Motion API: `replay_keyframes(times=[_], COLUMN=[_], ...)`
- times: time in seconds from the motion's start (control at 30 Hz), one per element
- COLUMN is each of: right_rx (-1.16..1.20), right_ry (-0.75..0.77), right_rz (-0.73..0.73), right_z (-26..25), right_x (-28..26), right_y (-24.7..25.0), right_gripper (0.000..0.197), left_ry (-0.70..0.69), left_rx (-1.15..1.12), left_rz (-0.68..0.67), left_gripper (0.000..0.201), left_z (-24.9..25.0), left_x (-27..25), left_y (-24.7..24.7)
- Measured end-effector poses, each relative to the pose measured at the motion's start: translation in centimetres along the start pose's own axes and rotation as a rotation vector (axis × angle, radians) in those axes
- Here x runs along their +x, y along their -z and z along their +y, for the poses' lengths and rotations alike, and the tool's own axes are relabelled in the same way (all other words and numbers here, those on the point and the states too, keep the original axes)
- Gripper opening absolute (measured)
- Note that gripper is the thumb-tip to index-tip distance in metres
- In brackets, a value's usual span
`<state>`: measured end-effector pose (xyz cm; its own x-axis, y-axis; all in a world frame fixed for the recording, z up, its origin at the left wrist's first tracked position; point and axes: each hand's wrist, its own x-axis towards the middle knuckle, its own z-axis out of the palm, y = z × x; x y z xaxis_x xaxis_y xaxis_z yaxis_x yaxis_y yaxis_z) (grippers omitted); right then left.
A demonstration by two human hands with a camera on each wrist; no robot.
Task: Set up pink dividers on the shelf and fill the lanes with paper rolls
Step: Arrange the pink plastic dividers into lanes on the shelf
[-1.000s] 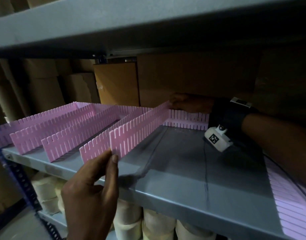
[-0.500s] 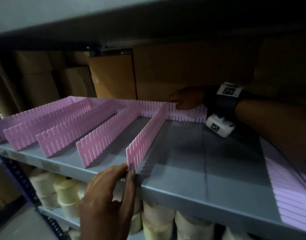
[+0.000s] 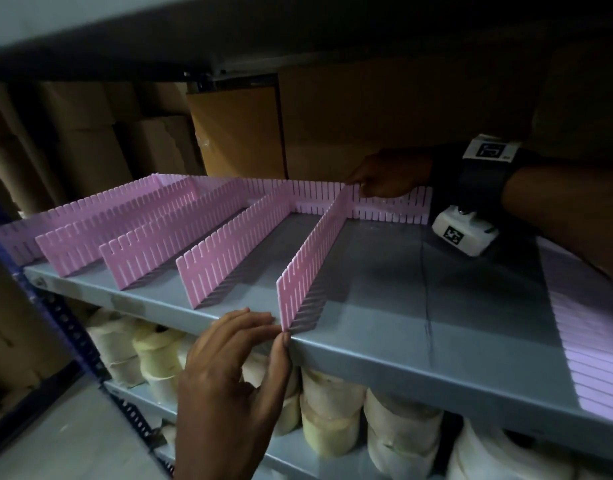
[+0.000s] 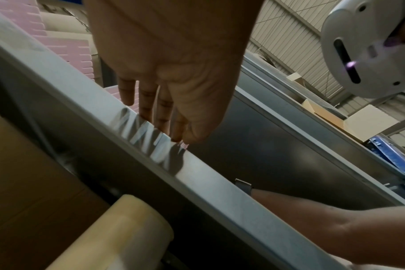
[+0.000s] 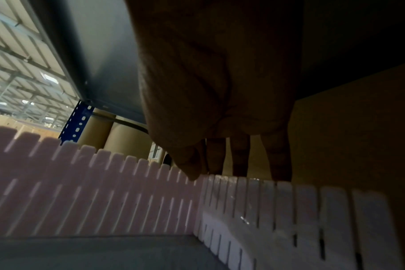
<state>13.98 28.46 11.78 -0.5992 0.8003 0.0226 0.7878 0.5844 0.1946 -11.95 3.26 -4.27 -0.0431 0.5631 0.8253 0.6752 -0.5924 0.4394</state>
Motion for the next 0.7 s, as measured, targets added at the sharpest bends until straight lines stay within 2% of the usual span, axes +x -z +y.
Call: replay_keyframes(times=[0.2,0.33,0.47,0.6,0.7], right_rx=[0.045,-0.015,-0.045,-0.044,-0.038], right_ry=[-0.039,-0.068,-0.055,-0.097,-0.123], right_rz=[0.062,0.013,-0.002,-0.053,-0.092], right_z=[0.4,0.6,0.4,0.2,-0.3], right_x=[0.3,0.6,0.9,0.9,0.4], right_y=[-0.8,-1.3,-0.9,-0.5,0.0], right_gripper=[0.039,0.050,0.042,0.046,0.051], left_ry=[0.037,0.034,0.064,0.074,0.056], left_rx=[-0.024,-0.001,-0.036,-0.087,-0.096], left_rz=[0.002,0.010,0.033,0.018,-0.015], left_gripper=[0.021,0.017,0.005,0.003,0.009], left_z=[-0.3,-0.3,-0.4,-0.5,-0.5], left_x=[0.2,0.3,0.1,-0.1,-0.1], left_y=[-0.1,-0.2,-0.2,-0.2,0.0])
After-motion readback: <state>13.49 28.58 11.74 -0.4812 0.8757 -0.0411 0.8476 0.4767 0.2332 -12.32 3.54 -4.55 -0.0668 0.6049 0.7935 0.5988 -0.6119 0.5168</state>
